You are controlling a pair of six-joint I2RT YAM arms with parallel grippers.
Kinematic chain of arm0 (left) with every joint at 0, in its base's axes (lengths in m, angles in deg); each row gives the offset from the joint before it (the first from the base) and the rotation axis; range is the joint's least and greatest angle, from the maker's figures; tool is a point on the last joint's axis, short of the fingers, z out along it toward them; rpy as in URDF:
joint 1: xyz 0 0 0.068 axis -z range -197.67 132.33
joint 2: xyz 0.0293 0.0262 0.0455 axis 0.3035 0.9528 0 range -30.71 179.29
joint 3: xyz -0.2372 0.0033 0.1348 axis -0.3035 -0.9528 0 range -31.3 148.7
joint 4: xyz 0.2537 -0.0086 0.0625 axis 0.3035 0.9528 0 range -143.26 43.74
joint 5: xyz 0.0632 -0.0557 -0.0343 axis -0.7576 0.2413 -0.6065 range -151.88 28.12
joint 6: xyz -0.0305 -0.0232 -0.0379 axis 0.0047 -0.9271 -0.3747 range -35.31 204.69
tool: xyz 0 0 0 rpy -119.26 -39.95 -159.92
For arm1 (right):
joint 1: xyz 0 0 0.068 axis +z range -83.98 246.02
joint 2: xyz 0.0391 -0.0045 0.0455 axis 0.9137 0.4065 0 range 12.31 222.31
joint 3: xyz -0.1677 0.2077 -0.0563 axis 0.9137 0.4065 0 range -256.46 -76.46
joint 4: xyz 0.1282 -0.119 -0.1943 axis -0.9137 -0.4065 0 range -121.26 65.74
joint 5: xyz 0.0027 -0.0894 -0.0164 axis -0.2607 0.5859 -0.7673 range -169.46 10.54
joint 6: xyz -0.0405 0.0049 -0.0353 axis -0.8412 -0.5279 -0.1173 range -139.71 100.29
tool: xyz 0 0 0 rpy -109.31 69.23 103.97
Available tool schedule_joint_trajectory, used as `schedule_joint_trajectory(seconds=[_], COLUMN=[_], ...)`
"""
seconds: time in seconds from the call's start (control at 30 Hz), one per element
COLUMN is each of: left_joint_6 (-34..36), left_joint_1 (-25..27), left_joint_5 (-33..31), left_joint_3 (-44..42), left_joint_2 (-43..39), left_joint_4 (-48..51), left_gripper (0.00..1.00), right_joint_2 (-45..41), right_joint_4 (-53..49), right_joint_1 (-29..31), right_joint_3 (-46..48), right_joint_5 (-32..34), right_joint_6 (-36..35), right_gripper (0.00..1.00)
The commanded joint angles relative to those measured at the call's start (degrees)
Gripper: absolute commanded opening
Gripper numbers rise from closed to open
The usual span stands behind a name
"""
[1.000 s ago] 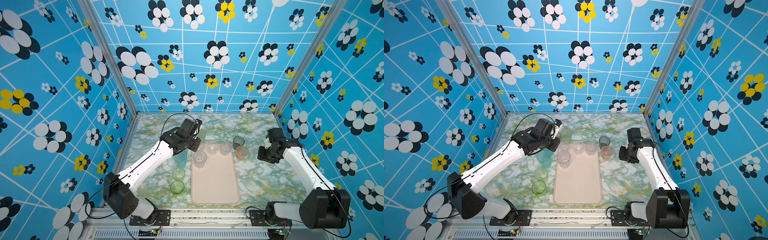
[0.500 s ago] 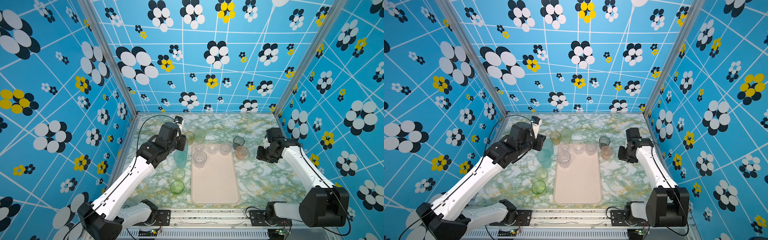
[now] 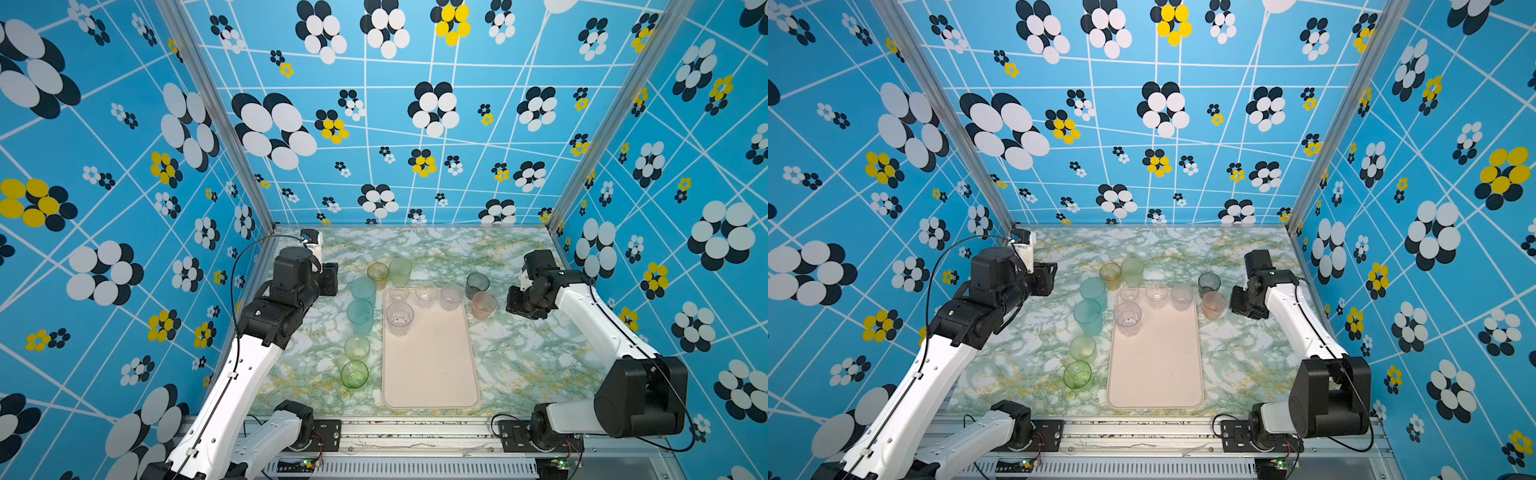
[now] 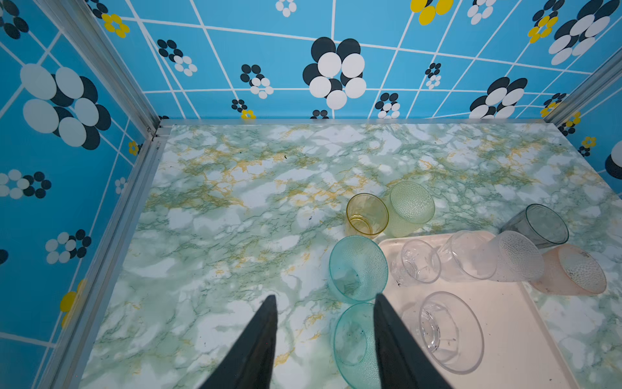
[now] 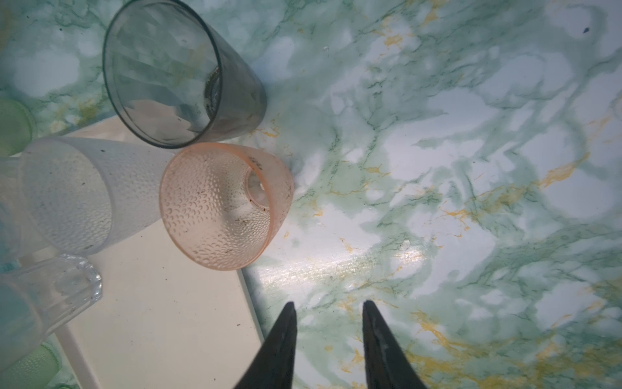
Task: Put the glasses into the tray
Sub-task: 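Raise the left gripper and draw the left arm back to the far corner, then move the right gripper to the pink frosted tumbler and close on its rim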
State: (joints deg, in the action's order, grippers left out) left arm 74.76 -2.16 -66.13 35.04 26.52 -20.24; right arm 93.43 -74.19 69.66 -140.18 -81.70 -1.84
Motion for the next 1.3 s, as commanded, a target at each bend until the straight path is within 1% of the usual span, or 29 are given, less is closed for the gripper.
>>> schedule_joint_trajectory(seconds=[0.0,0.23,0.4,0.53,0.7,0.93,1.13,1.27], left_joint_6=[-0.43,0.24,0.88,1.82,1.94,1.52,1.25,1.06], left_joint_1=[-1.17,-3.02,-3.69,-3.86,-3.82,-3.91,-3.94,-3.98], left_joint_5=[2.91,6.76,7.91,9.34,9.35,9.26,9.72,9.61], left_joint_3=[-0.44,1.15,2.5,3.26,2.36,1.22,2.18,2.37], left_joint_2=[0.48,3.85,5.93,7.56,7.25,7.08,8.42,8.42], left_joint_4=[0.02,-2.12,-3.6,-3.33,-3.0,-2.93,-3.3,-3.26], left_gripper=[0.48,0.48,0.47,0.46,0.44,0.44,0.44,0.44], right_joint_2=[1.04,1.43,4.58,4.91,5.44,5.79,6.81,7.9], right_joint_4=[0.95,1.24,-0.92,-0.31,-0.77,-0.17,0.26,0.49], right_joint_1=[0.38,1.11,1.11,1.11,1.14,1.62,2.51,2.5], right_joint_3=[-2.13,-1.74,-4.94,-5.2,-6.38,-6.16,-5.88,-5.77], right_joint_5=[-1.98,-0.38,0.33,0.83,0.72,0.69,1.18,2.02], right_joint_6=[1.85,2.52,2.08,2.6,2.61,2.79,2.79,2.7], right_gripper=[0.35,0.36,0.36,0.36,0.36,0.36,0.35,0.34])
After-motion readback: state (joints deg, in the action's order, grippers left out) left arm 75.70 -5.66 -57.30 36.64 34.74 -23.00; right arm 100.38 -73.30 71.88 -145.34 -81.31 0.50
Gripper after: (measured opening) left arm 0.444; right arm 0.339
